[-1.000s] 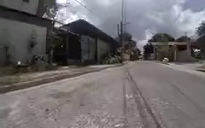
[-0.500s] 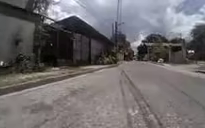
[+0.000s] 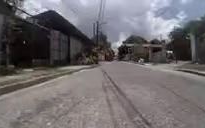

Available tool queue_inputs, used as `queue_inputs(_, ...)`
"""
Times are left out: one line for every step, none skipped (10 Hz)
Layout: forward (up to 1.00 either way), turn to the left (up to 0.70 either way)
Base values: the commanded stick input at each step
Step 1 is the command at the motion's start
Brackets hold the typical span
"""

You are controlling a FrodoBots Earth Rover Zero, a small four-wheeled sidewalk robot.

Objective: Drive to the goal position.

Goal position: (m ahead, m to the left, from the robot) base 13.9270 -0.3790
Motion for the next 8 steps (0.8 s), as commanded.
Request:
queue_inputs(1.00, 0.00)
queue_inputs(1.00, 0.00)
queue_inputs(1.00, 0.00)
queue_inputs(1.00, 0.00)
queue_inputs(1.00, 0.00)
queue_inputs(1.00, 0.00)
queue_inputs(1.00, 0.00)
queue_inputs(1.00, 0.00)
